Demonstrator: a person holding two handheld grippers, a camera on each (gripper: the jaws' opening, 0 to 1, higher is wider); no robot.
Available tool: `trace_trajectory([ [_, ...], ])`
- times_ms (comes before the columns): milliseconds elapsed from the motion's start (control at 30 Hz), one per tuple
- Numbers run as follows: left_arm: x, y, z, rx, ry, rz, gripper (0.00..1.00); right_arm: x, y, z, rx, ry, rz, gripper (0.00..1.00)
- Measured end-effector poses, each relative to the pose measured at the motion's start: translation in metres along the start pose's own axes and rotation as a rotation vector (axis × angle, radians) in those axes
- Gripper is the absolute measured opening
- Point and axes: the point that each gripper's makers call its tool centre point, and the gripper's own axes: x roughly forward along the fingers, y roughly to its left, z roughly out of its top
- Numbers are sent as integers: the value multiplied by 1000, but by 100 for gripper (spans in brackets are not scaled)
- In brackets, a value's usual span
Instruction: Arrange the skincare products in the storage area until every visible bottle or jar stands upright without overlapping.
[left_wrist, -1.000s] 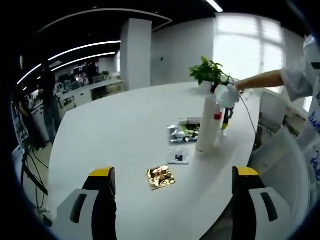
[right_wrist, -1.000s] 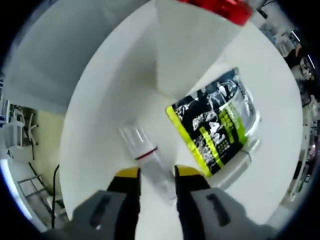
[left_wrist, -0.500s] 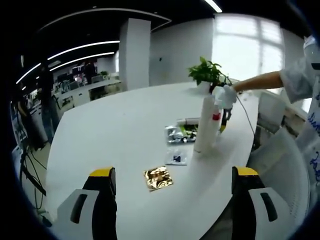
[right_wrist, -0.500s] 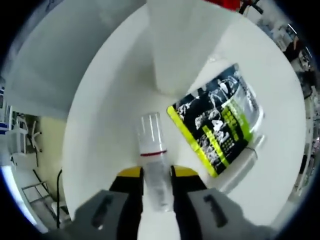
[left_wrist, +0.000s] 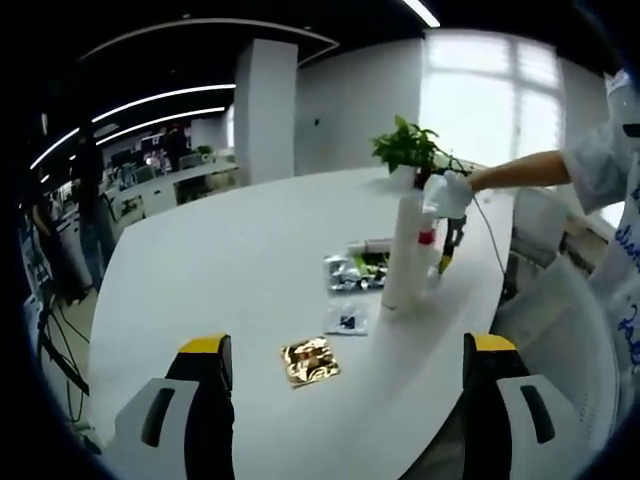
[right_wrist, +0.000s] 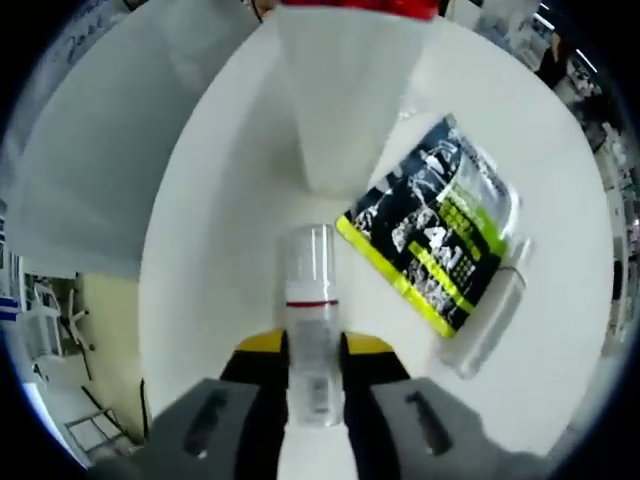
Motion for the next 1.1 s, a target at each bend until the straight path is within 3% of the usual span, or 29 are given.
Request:
trace_trajectory([
  [500,3,-8,-2,0,5,-20,94,-14,19,3,152,-165,-98,19],
  [933,3,-12,-2,2,5,-14,94,-43,36,23,332,-402,-236,19],
  [1100,3,-14,0,9,0,-16,93,-50,44,30,402,-474,-252,19],
])
